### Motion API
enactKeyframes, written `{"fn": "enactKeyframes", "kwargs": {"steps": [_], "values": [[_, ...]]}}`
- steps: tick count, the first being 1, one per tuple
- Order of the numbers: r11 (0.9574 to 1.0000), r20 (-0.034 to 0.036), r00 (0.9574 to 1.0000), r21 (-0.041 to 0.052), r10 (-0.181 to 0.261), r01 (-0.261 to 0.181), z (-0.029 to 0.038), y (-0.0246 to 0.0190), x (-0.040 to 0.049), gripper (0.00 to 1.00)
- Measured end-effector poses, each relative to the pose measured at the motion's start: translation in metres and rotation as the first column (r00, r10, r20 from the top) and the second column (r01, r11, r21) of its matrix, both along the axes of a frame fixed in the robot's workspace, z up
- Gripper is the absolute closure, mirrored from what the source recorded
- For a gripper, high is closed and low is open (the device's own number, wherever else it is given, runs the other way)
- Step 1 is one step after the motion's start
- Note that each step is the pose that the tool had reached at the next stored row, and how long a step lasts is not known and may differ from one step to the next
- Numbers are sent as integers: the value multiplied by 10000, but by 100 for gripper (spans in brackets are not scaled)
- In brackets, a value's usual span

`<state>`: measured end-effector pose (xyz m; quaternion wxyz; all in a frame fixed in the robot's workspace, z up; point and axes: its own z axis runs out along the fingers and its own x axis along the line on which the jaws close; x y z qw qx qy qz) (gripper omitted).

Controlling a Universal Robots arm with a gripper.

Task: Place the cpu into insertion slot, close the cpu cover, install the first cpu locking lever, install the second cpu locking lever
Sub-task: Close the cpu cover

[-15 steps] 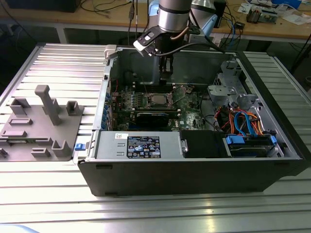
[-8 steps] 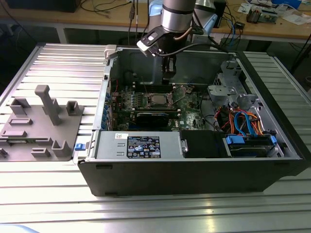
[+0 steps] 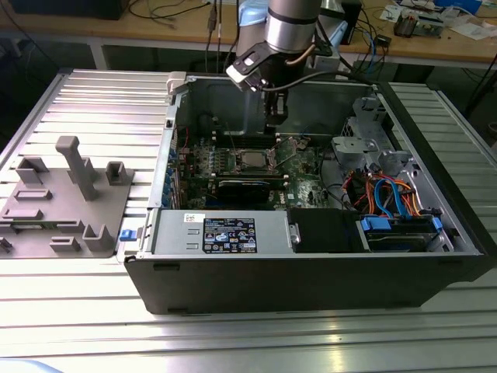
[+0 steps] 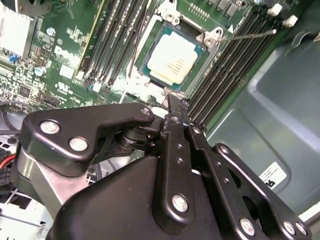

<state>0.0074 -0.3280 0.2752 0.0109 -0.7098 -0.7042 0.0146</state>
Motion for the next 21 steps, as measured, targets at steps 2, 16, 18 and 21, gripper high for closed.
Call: {"fn": "enactKeyframes", "kwargs": {"steps": [2,16,18,21], "values": [[10000,-6,10000,66,0,0,0,0,40,89],[9997,-126,9999,248,2,1,0,0,386,89],[9996,-149,9999,275,2,2,0,0,435,89],[9994,-193,9998,334,2,5,1,0,509,89]]}}
